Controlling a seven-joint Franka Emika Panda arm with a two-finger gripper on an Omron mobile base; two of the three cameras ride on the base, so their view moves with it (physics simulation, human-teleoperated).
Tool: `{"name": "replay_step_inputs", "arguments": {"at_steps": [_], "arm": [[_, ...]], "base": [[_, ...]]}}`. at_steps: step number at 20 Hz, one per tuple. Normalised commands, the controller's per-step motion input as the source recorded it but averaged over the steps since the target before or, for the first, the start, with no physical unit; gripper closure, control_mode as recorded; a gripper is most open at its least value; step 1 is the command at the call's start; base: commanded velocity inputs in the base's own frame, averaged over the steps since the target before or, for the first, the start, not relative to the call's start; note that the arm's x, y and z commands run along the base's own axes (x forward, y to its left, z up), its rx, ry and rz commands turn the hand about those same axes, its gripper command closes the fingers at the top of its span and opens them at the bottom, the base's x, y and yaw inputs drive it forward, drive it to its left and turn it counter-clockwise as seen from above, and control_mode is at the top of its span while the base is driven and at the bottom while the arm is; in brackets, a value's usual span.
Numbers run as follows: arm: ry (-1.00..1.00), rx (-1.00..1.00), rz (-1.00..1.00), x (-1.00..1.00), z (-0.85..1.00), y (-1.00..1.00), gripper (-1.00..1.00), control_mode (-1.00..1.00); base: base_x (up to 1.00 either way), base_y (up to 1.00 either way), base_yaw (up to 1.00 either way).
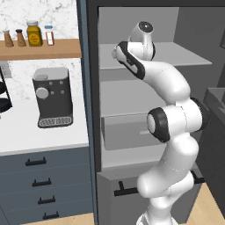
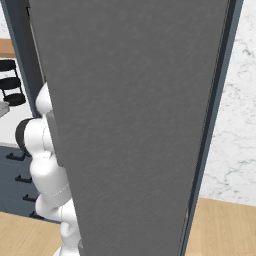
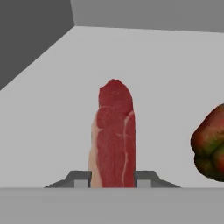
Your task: Place one bell pepper and one steak in each tupperware on the nearby counter, to pack two identical lunches.
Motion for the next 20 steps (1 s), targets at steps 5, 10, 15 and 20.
{"name": "replay_step_inputs", "arguments": {"at_steps": [5,10,15,20], "arm": [[-0.05,0.0,0.0,-0.74,-0.15,0.0,1.0,-1.0],[-0.06,0.0,0.0,-0.91,-0.01,-0.1,1.0,-1.0],[0.0,0.0,0.0,-1.0,0.0,-0.19,1.0,-1.0],[0.0,0.0,0.0,-1.0,0.0,-0.02,1.0,-1.0]], "base": [[0.0,0.0,0.0],[0.0,0.0,0.0],[0.0,0.0,0.0],[0.0,0.0,0.0]]}}
